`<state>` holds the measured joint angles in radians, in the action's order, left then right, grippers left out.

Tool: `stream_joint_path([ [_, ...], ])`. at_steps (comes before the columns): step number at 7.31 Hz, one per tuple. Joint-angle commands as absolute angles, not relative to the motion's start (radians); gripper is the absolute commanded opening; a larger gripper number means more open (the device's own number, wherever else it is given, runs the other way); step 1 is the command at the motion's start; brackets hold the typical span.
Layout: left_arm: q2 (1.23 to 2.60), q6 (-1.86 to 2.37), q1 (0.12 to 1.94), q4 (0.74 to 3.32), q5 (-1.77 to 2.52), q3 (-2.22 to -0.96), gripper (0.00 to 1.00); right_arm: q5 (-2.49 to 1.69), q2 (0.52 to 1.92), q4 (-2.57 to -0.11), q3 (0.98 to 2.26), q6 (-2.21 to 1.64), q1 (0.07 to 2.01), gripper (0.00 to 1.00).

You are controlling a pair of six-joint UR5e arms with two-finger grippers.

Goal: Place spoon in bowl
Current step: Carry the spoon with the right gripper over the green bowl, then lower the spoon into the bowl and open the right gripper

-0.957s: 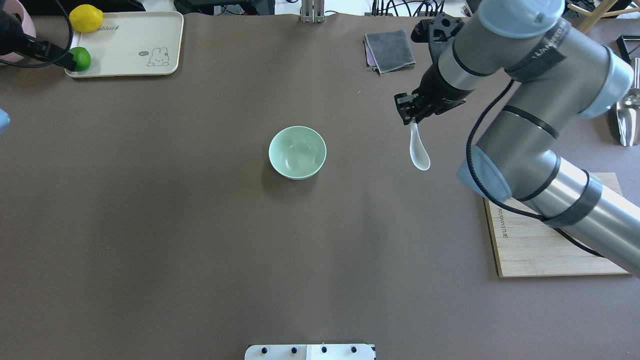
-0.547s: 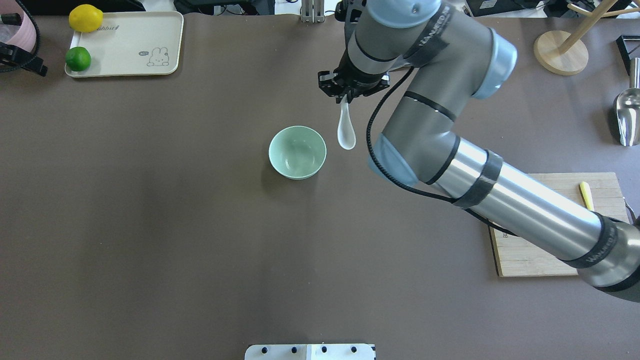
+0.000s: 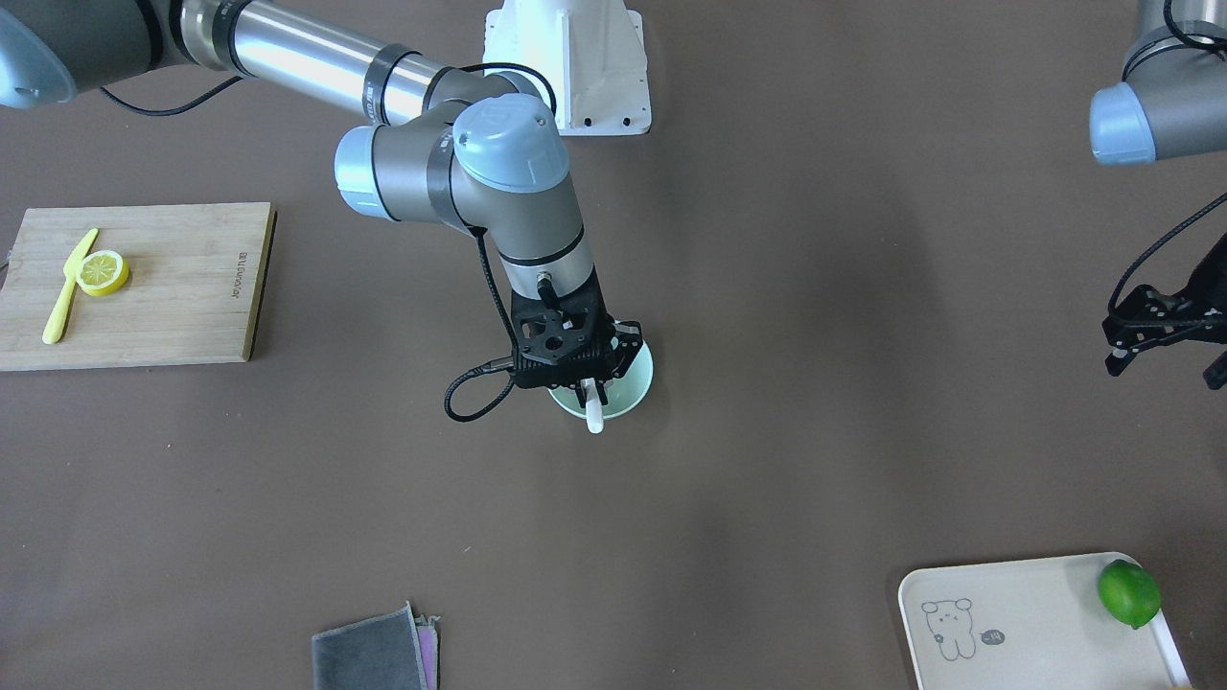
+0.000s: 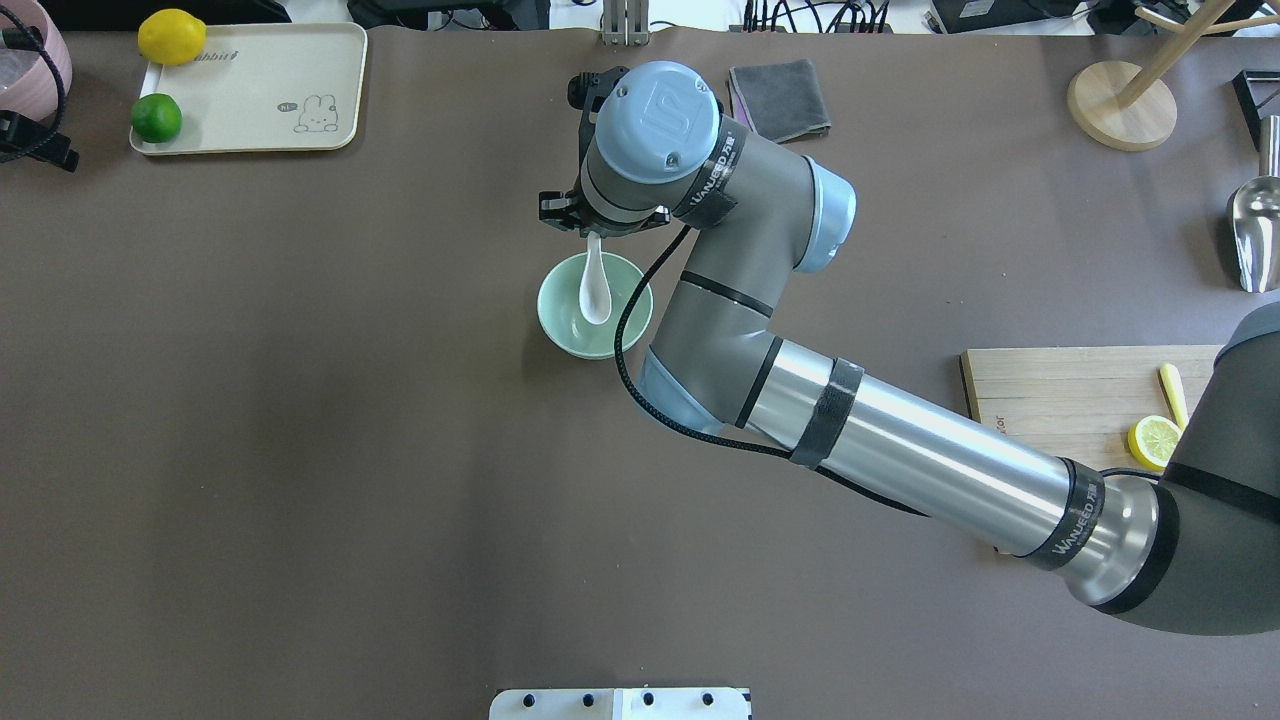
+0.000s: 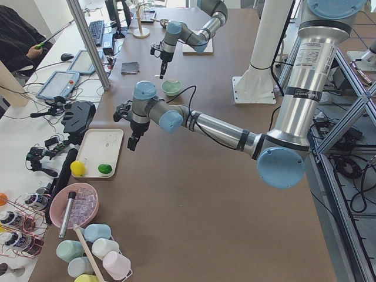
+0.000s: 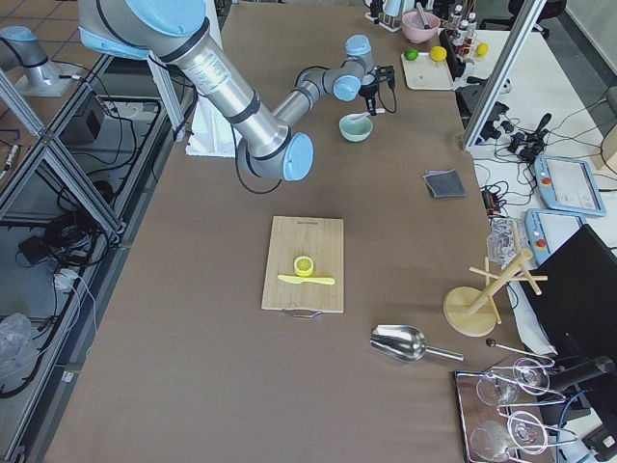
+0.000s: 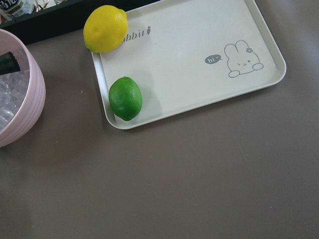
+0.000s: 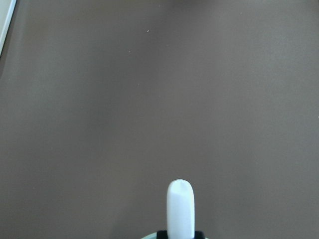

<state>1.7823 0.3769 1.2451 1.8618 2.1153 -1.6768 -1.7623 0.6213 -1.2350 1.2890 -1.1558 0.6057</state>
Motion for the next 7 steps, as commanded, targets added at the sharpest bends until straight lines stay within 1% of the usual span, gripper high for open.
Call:
stream_joint_path([
  [1, 1.779, 0.377, 1.246, 1.862, 2.115, -1.677, 0.98, -1.7, 0.624, -1.23, 1.281, -1.149, 0.56, 0.0],
  [5, 1.779, 0.377, 1.243, 1.862, 2.114, -1.669, 0.98, -1.658, 0.627, -1.227, 1.278, -1.153, 0.561, 0.0],
  [6, 1.779, 0.377, 1.241, 1.862, 2.114, -1.667, 0.98, -1.655, 0.633, -1.227, 1.278, -1.16, 0.561, 0.98],
  [7, 1.781, 0.379, 1.239, 1.862, 2.114, -1.669, 0.98, -1.657, 0.634, -1.229, 1.282, -1.163, 0.564, 1.0],
])
